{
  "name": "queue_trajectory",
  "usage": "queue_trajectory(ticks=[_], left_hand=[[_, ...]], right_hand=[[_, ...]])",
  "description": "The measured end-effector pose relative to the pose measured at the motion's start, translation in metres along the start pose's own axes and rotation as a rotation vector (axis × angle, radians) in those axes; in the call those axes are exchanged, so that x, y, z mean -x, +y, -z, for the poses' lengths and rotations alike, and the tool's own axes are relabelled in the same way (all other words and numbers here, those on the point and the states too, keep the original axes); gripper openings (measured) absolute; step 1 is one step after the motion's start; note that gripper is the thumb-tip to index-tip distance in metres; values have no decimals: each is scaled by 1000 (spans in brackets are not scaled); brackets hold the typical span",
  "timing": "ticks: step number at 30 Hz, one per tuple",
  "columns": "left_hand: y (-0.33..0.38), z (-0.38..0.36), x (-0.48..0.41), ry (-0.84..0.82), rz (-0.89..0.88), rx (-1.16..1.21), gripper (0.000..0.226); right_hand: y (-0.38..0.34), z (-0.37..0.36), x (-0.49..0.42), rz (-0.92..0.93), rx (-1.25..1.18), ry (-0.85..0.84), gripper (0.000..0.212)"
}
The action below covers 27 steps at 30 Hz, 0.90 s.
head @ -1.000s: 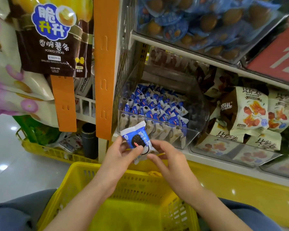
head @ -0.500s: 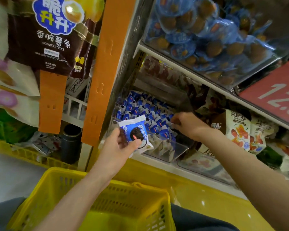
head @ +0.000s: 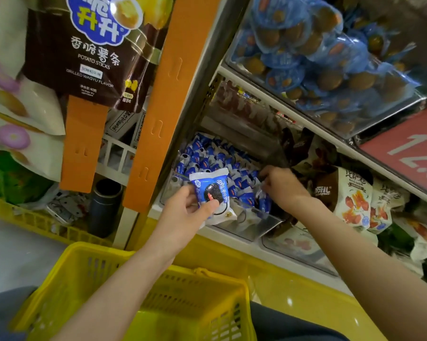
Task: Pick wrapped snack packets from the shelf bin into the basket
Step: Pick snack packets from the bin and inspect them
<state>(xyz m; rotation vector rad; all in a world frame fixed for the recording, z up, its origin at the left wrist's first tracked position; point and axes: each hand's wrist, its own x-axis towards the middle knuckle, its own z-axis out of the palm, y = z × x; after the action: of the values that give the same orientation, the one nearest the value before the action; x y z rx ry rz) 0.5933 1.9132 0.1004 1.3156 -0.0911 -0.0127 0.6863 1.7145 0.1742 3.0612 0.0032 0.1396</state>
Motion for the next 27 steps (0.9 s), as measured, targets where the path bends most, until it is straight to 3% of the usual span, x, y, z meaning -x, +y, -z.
queue_trajectory(ticks=[3,5,7,14,20,24,27], left_hand=[[1,1,2,-6,9,2,18],[0,2,4,-15,33,30,13],[-1,2,6,-19,64,76,12],[4,9,19,-81,135,271,18],[-3,10,27,-164,245,212,31],[-8,10,30,-130,297,194,31],[-8,11,30,-45,308,173,29]], right_hand=[[1,23,17,-1,-180,226,24],[0,38,35,114,-343,404,18],[-4,49,55,187,-513,478,14],[-31,28,95,167,-887,40,14],[-55,3,103,151,-992,-65,21],[-66,-4,110,105,-1022,-111,11],[-69,-4,117,73,-1131,-192,18]])
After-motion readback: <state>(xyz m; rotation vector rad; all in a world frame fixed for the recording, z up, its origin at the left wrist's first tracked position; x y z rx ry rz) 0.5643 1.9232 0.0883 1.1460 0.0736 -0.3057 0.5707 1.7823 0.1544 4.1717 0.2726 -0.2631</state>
